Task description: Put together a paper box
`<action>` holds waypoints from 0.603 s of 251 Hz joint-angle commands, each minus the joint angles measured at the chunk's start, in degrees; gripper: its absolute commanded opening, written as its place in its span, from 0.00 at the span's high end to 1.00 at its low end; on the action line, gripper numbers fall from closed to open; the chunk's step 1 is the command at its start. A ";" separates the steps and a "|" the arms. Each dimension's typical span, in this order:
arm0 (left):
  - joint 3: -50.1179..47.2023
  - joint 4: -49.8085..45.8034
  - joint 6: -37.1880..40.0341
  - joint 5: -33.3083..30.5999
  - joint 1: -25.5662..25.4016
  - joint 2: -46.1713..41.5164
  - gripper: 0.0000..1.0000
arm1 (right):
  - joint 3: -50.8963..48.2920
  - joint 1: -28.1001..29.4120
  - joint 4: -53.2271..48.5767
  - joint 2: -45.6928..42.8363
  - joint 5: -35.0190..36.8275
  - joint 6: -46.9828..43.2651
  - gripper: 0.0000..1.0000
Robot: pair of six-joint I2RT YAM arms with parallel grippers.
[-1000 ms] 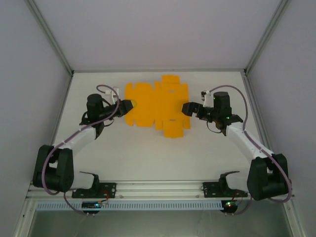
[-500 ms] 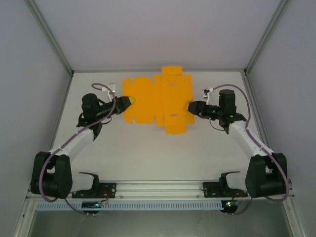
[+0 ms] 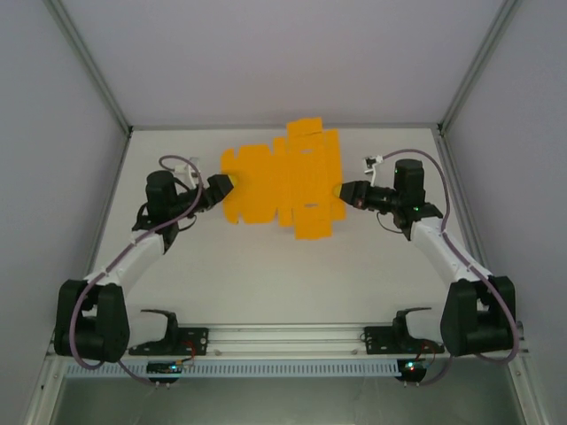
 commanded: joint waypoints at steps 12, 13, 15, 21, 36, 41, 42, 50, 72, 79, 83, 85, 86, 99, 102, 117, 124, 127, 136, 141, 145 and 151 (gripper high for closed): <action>2.37 -28.23 11.93 -25.14 0.47 -5.75 0.00 | 2.30 1.93 -5.74 5.68 3.43 -8.81 1.00; 2.35 -28.51 12.02 -25.42 0.51 -5.87 0.00 | 2.41 2.01 -6.01 5.86 3.60 -9.22 1.00; 2.40 -29.11 12.24 -26.02 0.52 -6.11 0.00 | 2.67 2.16 -6.53 6.26 3.96 -10.12 1.00; 2.25 -30.57 12.94 -27.19 0.56 -6.67 0.00 | 3.45 2.56 -8.13 7.49 4.61 -13.32 1.00; 1.92 -32.73 14.23 -28.32 0.64 -7.92 0.00 | 5.90 3.78 -11.96 10.99 7.23 -20.97 1.00; 1.80 -33.04 14.49 -28.33 0.73 -8.29 0.00 | 7.03 4.20 -13.50 12.17 8.82 -23.09 1.00; 1.76 -33.06 14.53 -28.33 0.73 -8.33 0.00 | 7.32 4.29 -13.89 12.40 9.16 -23.57 1.00; 1.66 -33.42 14.96 -28.16 0.67 -8.82 0.00 | 9.78 5.20 -17.44 14.25 13.03 -28.74 1.00; 1.31 -33.63 15.49 -27.10 0.73 -9.66 0.00 | 16.32 9.14 -24.63 18.44 26.46 -42.15 1.00; 1.15 -33.46 15.62 -26.50 0.75 -9.82 0.00 | 18.19 10.53 -25.89 19.67 30.38 -46.41 1.00; 1.10 -33.33 15.70 -26.24 0.73 -9.87 0.00 | 19.14 11.53 -26.39 20.26 32.58 -48.91 1.00; 1.14 -33.30 15.71 -25.99 0.73 -9.86 0.00 | 19.53 12.03 -26.65 20.58 33.88 -50.06 1.00; 1.12 -33.20 15.71 -25.88 0.73 -9.90 0.00 | 19.77 12.29 -26.75 20.79 34.52 -50.67 1.00; 1.05 -32.76 16.08 -24.43 0.72 -9.97 0.00 | 20.71 15.68 -26.51 22.72 43.33 -58.26 1.00; 1.06 -32.58 16.21 -23.92 0.73 -9.90 0.00 | 22.17 16.56 -25.93 23.08 45.40 -59.96 1.00; 1.19 -31.84 16.50 -21.56 0.72 -9.71 0.00 | 22.48 20.50 -22.54 24.61 54.31 -66.61 1.00; 1.23 -31.30 16.49 -20.33 0.73 -9.55 0.00 | 22.34 22.13 -20.32 25.10 57.58 -69.53 1.00; 1.29 -30.98 16.51 -19.81 0.65 -9.51 0.01 | 22.29 22.80 -19.70 25.26 58.43 -70.54 1.00; 1.41 -30.00 16.45 -18.09 0.63 -9.28 0.00 | 22.06 24.41 -17.30 25.42 60.02 -73.19 1.00; 1.48 -29.57 16.50 -17.16 0.64 -9.10 0.01 | 21.83 25.04 -15.71 25.26 60.50 -74.43 1.00; 1.59 -29.14 16.44 -16.46 0.64 -8.90 0.00 | 21.56 25.49 -14.21 25.13 60.90 -75.19 1.00; 1.94 -28.69 16.52 -15.42 0.65 -8.59 0.00 | 21.51 26.08 -11.85 24.76 61.20 -76.58 1.00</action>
